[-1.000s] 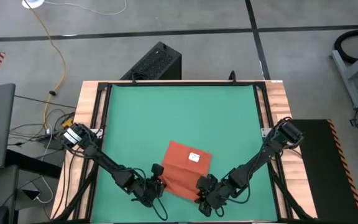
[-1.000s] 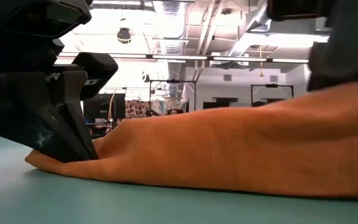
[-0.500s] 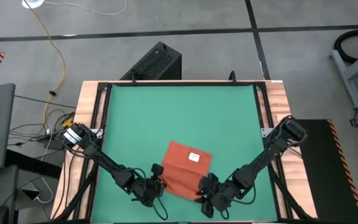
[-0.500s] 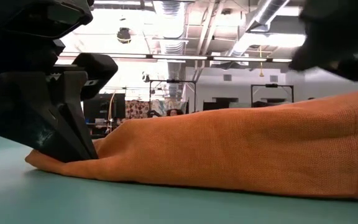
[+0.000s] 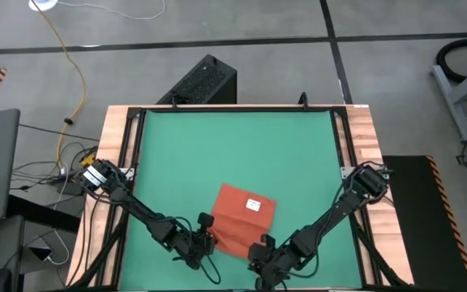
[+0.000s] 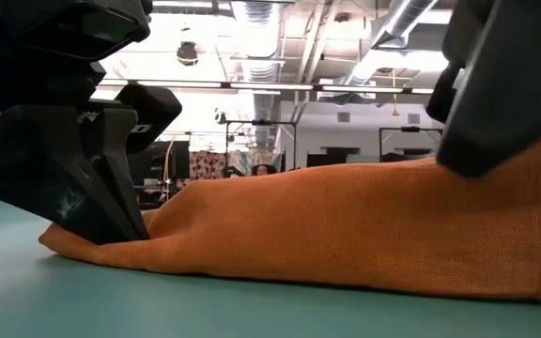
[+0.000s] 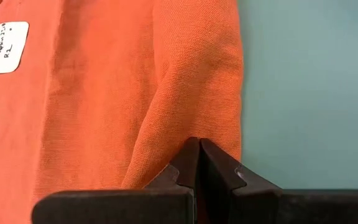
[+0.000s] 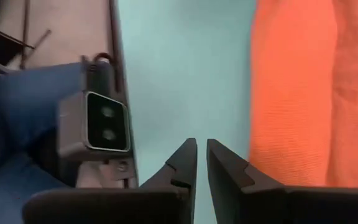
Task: Roll towel
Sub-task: Roll the orange towel
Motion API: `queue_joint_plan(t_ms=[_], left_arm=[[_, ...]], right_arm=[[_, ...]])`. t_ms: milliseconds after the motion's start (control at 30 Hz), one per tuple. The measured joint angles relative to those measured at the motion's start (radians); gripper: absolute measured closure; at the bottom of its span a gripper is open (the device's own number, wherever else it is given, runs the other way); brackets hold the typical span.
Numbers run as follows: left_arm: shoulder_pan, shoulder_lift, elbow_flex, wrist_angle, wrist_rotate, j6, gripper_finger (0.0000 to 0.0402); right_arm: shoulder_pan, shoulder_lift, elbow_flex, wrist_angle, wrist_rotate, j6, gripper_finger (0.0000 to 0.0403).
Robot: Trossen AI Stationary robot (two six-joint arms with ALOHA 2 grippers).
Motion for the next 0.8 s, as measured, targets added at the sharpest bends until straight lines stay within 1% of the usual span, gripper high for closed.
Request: queue_joint_plan(t_ms=[100,267,567,733,800], left_arm=[[0.000,0.000,0.000,0.001,0.004,0.000,0.0402],[0.000,0.000,0.000,0.000,0.005,0.000,0.0402],[0.000,0.000,0.002,0.000,0.004,0.002,0.0402],[-0.005,-0.047,0.015,-0.032,0.013,0.006,0.0401],[-0.012,-0.094,0.021,-0.056,-0.009,0.016,0.0401]], right_arm=[[-0.002,0.002,0.012,-0.073,0.010,0.023,0.0351],[-0.011,-0.002,0.014,-0.099,0.041,0.021,0.0356],[-0.034,-0.002,0.014,-0.226,0.043,0.097,0.0359],[-0.041,0.003,0.014,-0.267,0.043,0.127,0.0359],[-0.044,0.003,0.014,-0.284,0.043,0.146,0.0359]])
